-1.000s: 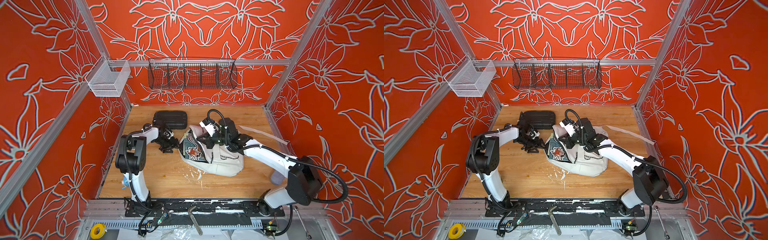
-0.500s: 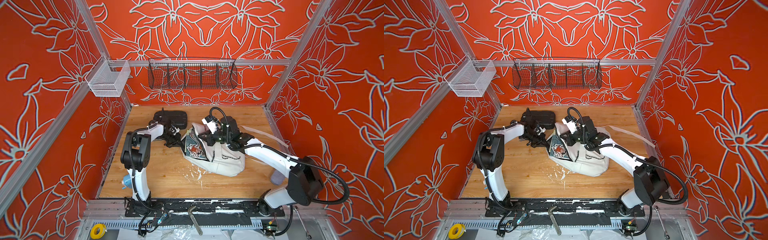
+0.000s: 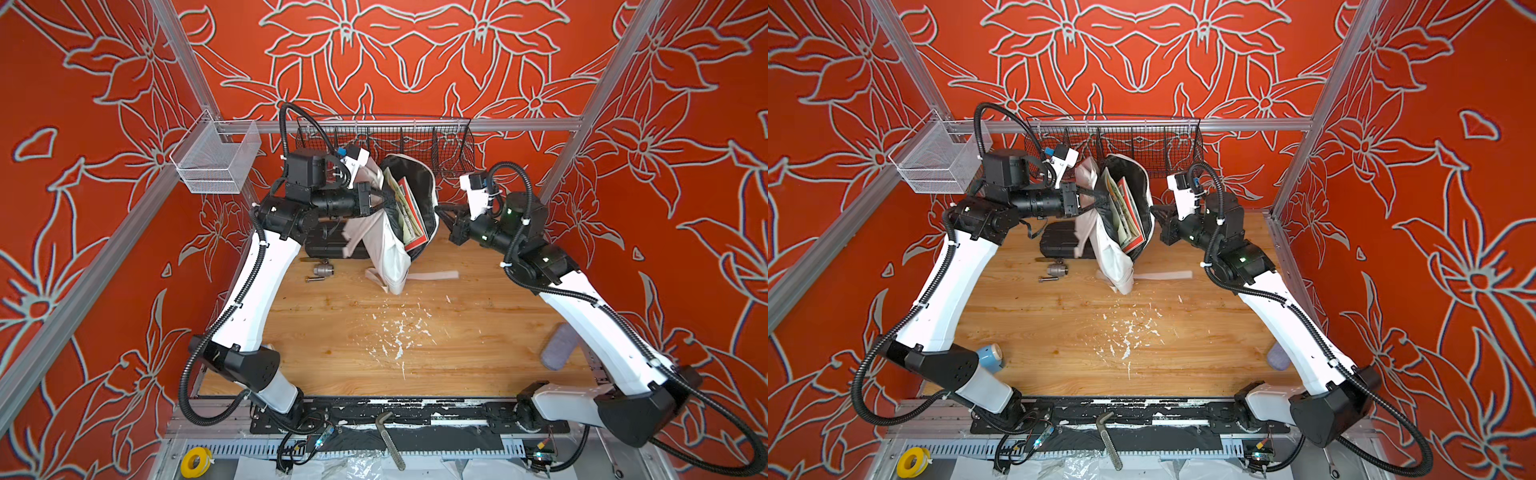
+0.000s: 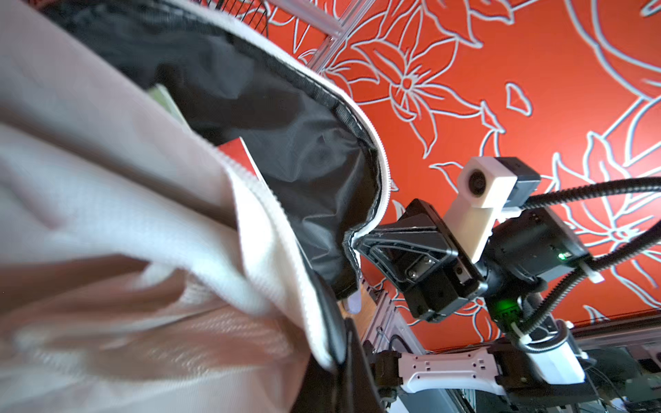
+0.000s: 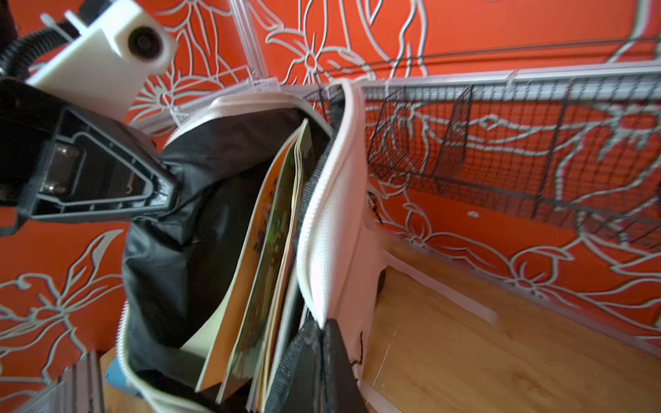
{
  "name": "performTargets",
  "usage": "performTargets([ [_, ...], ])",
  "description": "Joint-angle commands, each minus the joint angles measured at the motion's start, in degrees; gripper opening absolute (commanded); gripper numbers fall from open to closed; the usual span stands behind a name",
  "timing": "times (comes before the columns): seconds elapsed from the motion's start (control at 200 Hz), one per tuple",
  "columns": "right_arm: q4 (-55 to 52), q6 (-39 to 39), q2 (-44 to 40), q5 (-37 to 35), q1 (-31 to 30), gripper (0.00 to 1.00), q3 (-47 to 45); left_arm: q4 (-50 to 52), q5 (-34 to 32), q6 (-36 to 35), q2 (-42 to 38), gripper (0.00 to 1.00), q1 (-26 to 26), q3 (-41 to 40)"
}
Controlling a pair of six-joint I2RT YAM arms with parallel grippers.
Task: Pack books, pencil case, and school supplies into a backpack
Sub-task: Pick up the student bag at the center of the table, then place the student bag at the center of the table.
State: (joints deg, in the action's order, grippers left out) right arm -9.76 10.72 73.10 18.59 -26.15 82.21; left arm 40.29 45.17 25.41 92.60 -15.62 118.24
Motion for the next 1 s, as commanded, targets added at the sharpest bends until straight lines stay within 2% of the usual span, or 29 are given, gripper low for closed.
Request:
performTargets([
  [0.0,0.5,-0.8,-1.6,-4.4,1.8,0.00,3.3,3.6,1.0,3.3,4.5,0.00,0.3,1.6],
  [0.105,-10.4,-3.4,0.8,-3.0,2.7,0.00,11.5,6.4,1.5,2.9,6.0,0.00,-0.2,5.5],
  [0.225,-8.1,-3.1,-0.7,-3.5,2.8,0.00,8.1,5.2,-1.6,2.0,3.8,0.00,0.1,3.1],
  [0.295,-11.2,-3.9,-1.8,-6.0,2.8,0.00,10.6,4.9,-0.5,1.6,3.7,0.00,0.4,2.0],
  [0.38,-8.4,-5.4,-2.1,-6.5,3.1,0.00,8.4,0.7,1.0,3.0,2.9,0.00,0.1,-3.3],
  [0.47,-21.7,-8.7,3.1,-4.8,3.6,0.00,17.6,-2.3,2.8,4.1,3.4,0.00,-0.1,-7.3],
  [0.51,-24.2,-10.6,3.5,-3.4,3.6,0.00,19.8,-2.0,2.3,3.3,3.5,0.00,-0.6,-8.2],
  [0.57,-17.8,-10.2,0.7,-4.2,3.6,0.00,15.0,-3.4,2.0,3.5,3.2,0.00,-0.9,-11.3],
  [0.656,-8.8,-10.3,-2.5,-0.3,3.6,0.00,7.5,-5.5,2.2,3.8,3.3,0.00,-1.3,-16.0],
  [0.841,-14.6,-12.6,-1.0,8.6,2.8,0.00,3.8,-11.3,1.7,3.0,1.8,0.00,-2.1,-25.1],
  [0.996,-14.3,-14.9,0.7,3.1,-2.2,0.00,-7.3,-14.0,2.7,1.5,2.4,0.00,-2.5,-31.0],
])
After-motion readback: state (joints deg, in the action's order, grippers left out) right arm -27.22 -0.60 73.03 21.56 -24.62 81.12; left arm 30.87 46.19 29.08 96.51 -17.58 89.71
